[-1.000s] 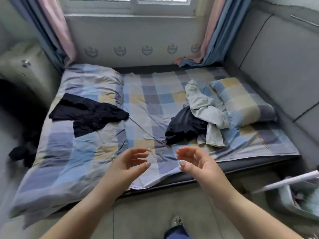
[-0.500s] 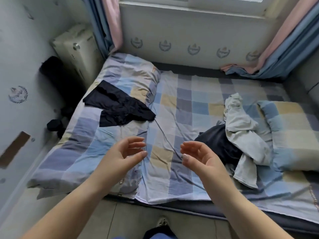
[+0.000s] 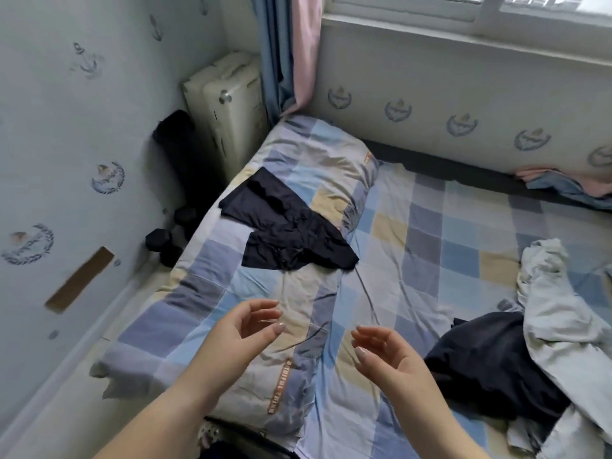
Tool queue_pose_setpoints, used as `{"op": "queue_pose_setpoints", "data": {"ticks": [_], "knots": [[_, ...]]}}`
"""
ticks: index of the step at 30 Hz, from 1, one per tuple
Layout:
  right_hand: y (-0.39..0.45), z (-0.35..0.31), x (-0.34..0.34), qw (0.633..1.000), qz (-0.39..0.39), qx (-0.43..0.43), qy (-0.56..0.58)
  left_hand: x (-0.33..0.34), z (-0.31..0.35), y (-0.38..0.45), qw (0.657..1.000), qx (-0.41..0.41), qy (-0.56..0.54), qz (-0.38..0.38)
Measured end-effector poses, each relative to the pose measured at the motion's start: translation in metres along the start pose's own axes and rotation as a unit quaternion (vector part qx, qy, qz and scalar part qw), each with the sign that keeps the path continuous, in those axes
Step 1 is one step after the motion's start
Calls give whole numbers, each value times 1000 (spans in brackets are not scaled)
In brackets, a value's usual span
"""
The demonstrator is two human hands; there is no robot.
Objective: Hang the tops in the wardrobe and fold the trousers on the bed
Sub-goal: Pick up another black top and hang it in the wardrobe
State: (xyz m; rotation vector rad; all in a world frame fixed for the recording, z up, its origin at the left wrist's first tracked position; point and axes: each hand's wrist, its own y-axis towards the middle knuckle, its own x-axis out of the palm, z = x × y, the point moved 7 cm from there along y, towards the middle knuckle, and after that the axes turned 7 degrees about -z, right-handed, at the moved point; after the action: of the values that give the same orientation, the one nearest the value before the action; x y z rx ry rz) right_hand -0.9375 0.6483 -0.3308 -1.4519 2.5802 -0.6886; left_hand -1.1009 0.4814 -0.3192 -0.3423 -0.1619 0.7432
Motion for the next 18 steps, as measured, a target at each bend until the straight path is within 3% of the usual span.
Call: {"op": "queue_pose_setpoints", "data": {"ticks": [7, 13, 15, 18], "knots": [[166, 30, 42, 997, 62, 51, -17, -94, -24, 167, 995, -52, 70, -46], [319, 101, 50, 986, 137, 100, -6, -147, -83, 326, 983, -44, 166, -68], [359, 130, 42, 980, 147, 119, -61, -154, -111, 364, 978, -32, 196, -69], [418, 161, 22, 953, 141, 137, -232, -156, -160, 404, 968, -31, 237, -76]]}}
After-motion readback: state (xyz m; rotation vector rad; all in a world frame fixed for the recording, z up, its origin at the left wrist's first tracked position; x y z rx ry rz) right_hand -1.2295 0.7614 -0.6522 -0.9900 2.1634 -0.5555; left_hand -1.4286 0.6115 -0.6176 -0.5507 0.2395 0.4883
